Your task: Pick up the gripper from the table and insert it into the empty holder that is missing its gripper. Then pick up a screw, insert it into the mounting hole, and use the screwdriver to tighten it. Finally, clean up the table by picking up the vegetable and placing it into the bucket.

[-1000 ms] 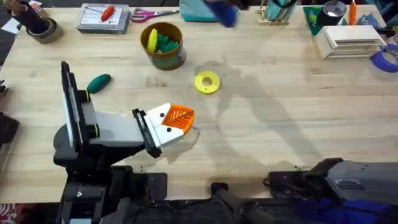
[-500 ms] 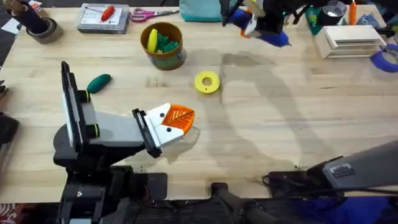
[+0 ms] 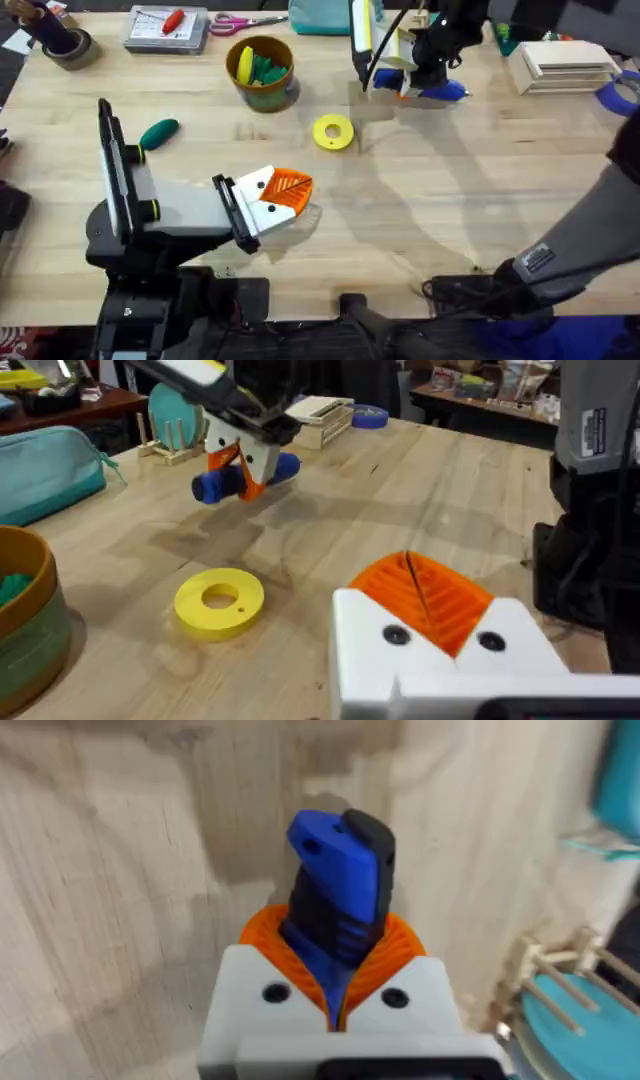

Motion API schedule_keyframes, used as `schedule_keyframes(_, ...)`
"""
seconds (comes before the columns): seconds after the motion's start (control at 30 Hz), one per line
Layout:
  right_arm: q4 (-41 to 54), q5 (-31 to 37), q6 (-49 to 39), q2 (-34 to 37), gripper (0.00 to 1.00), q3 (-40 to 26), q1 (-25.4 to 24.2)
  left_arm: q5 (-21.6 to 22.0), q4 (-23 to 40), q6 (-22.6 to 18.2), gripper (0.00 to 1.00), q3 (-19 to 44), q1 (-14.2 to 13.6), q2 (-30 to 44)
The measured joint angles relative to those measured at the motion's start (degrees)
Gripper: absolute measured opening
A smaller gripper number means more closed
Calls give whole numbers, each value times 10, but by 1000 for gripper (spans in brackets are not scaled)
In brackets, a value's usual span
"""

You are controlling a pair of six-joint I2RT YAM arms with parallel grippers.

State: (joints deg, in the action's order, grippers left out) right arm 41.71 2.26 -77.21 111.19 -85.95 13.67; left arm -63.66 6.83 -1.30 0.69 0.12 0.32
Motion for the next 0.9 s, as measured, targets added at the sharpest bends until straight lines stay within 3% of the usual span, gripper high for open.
schedule_keyframes(0.3,-1,22,-21,39,28,25,-7,0,0,0,4,0,0,0)
schedule_keyframes(0.33,0,24,-22,39,102,25,-7,0,0,0,4,0,0,0)
schedule_keyframes(0.5,-10,27,-23,32,865,25,-7,0,0,0,4,0,0,0)
schedule_keyframes(0.53,-10,28,-26,30,962,25,-7,0,0,0,4,0,0,0)
schedule_keyframes(0.87,14,28,-5,-22,996,32,26,0,0,-1,12,0,0,0)
schedule_keyframes(0.9,14,28,4,-37,996,32,31,0,0,-3,118,0,0,0)
